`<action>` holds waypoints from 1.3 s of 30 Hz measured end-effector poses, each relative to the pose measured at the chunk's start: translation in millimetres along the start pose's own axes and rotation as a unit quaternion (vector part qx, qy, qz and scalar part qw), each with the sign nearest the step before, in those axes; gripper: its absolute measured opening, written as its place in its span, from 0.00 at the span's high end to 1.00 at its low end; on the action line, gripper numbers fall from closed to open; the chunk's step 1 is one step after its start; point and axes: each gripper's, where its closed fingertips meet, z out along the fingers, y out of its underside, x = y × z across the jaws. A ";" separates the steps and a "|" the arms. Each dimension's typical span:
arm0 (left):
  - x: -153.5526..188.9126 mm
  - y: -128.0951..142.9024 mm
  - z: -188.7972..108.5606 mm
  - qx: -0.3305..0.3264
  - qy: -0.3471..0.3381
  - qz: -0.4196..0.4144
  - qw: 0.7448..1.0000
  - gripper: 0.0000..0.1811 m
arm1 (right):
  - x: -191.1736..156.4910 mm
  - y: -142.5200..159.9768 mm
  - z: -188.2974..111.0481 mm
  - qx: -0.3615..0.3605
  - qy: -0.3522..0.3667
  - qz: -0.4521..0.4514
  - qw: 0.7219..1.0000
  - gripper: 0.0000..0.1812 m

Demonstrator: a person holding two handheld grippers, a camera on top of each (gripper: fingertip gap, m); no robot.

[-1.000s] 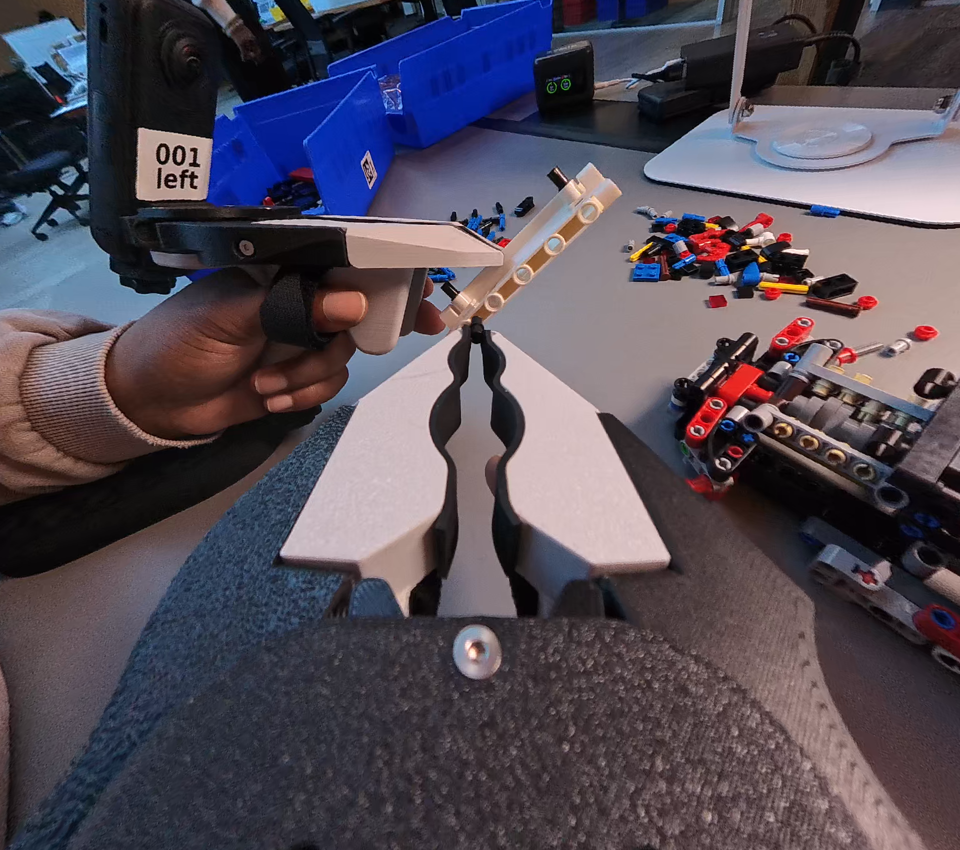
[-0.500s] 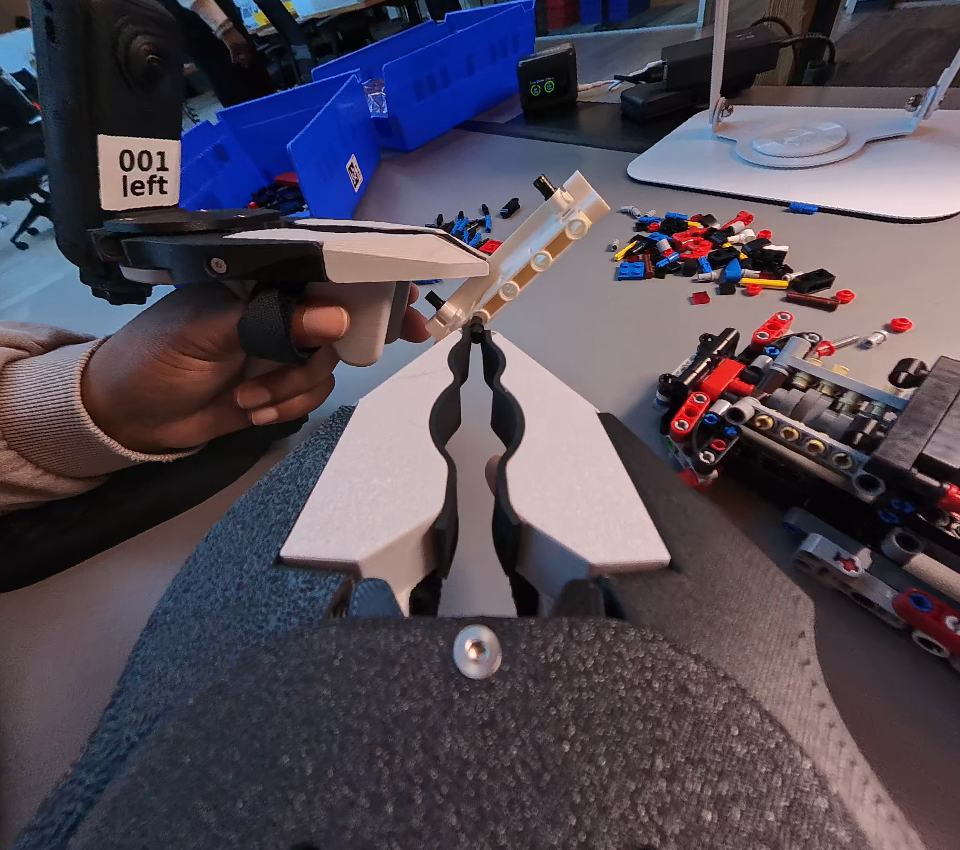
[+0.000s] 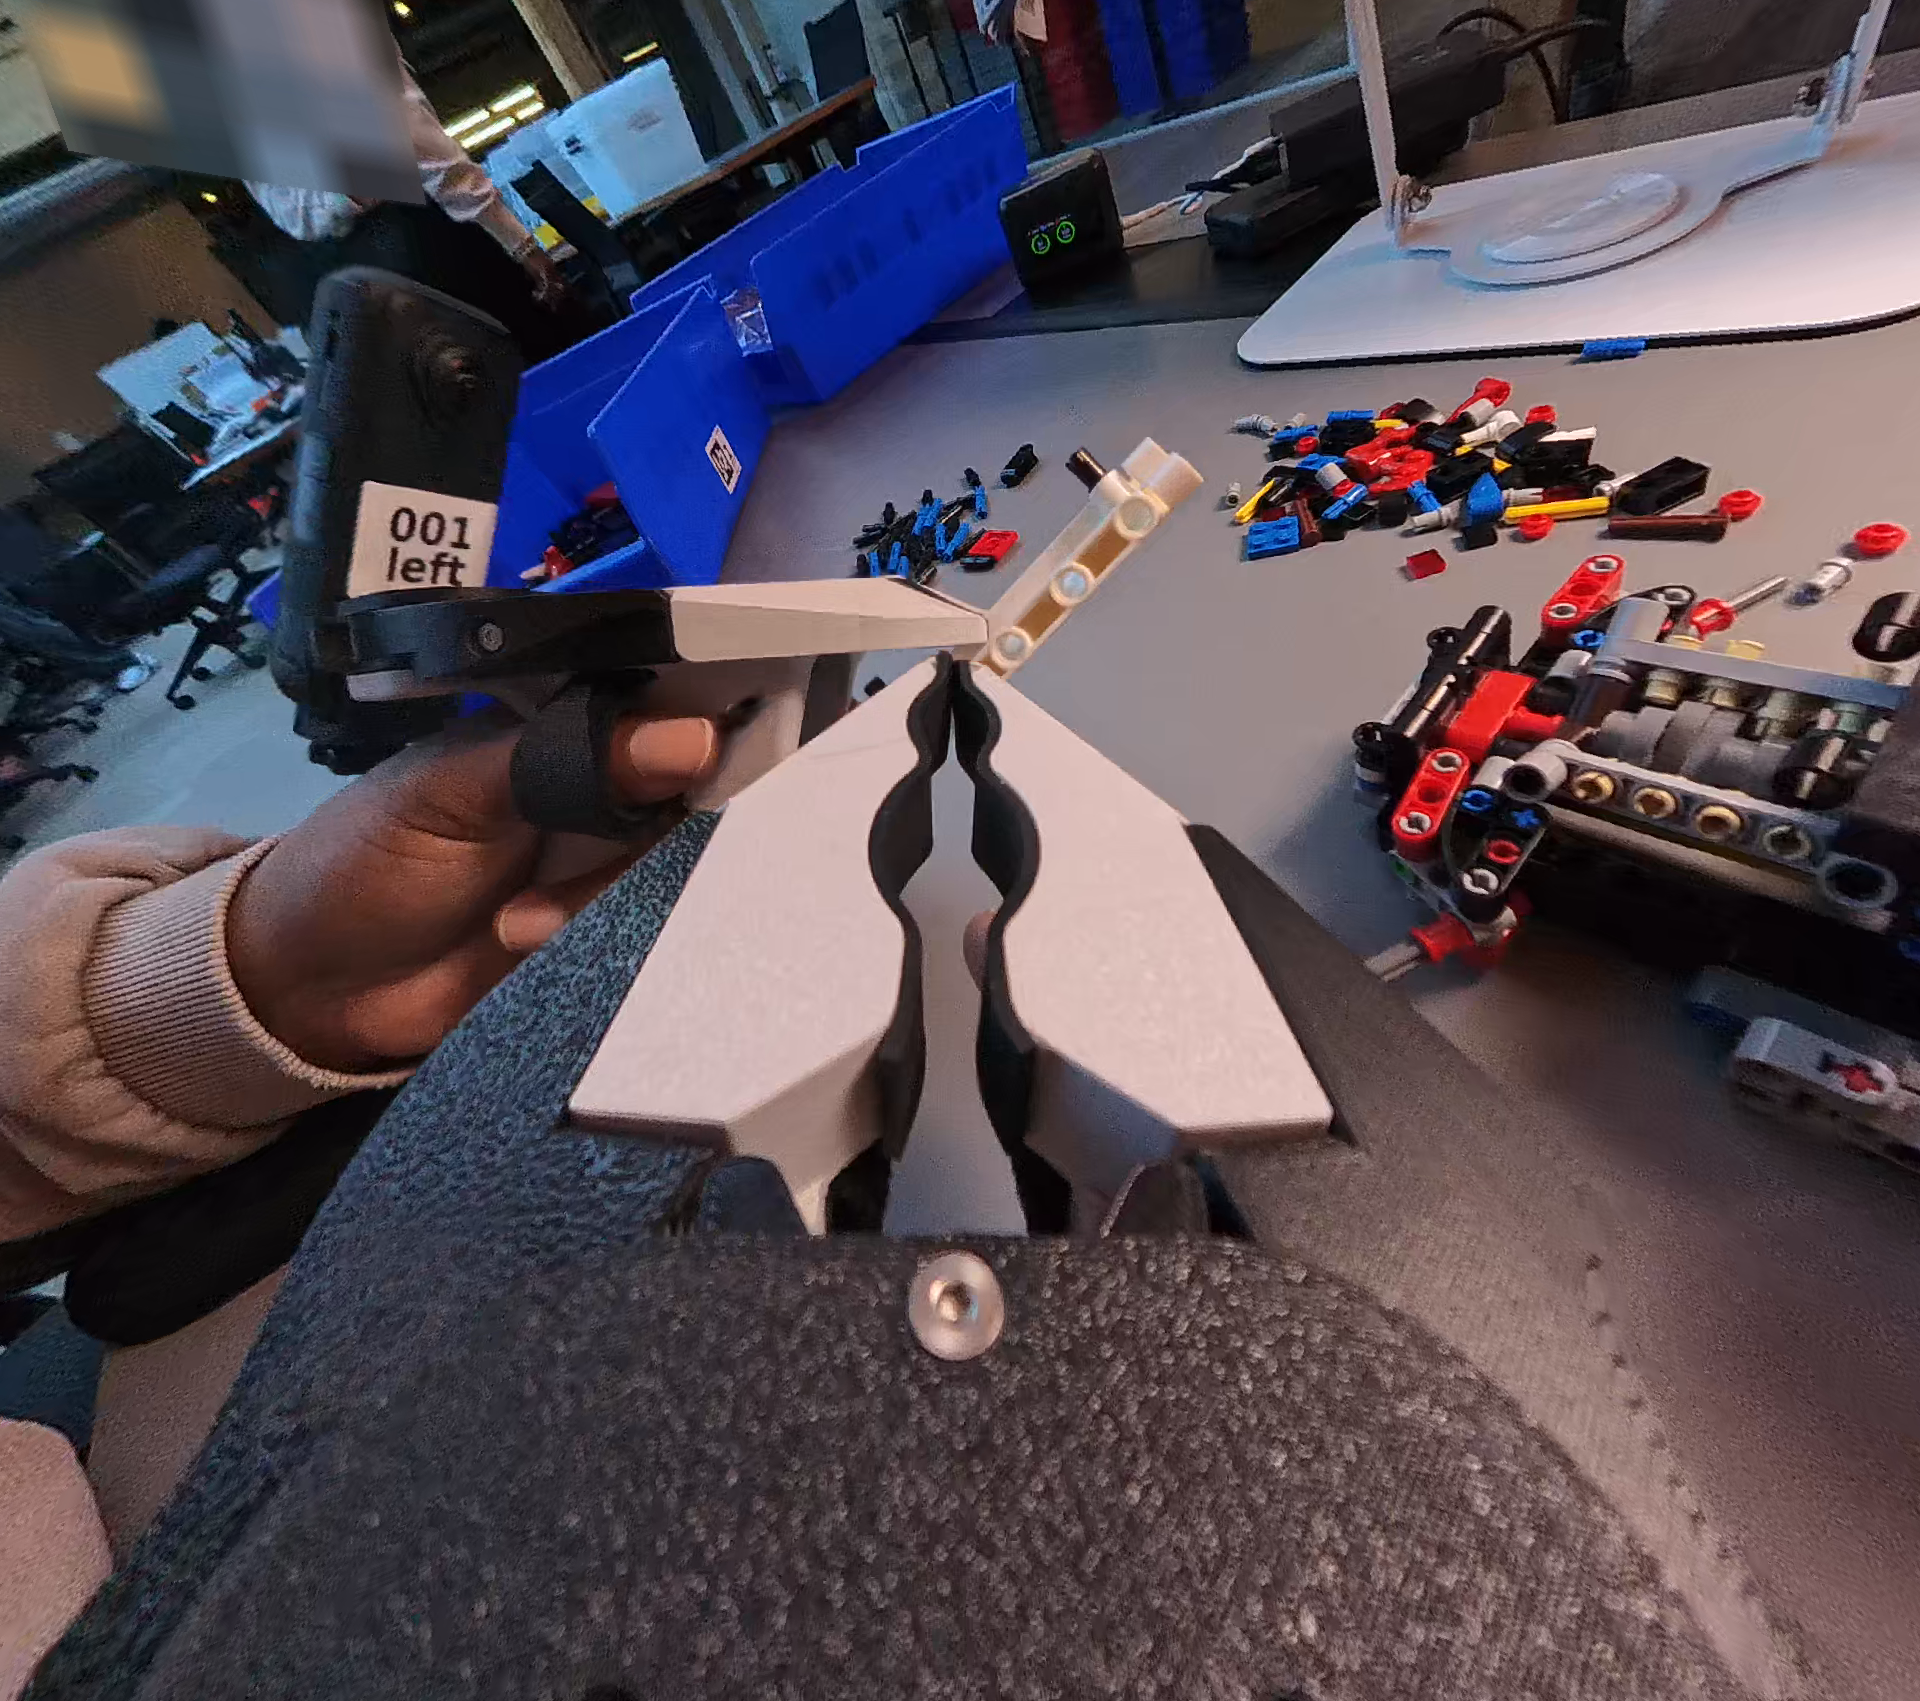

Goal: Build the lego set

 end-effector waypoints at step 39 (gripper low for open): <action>-12.9 81.7 -33.8 -0.327 -0.051 0.333 0.883 0.82 | 35.5 64.1 -22.9 -0.361 -0.142 -0.400 0.830 0.89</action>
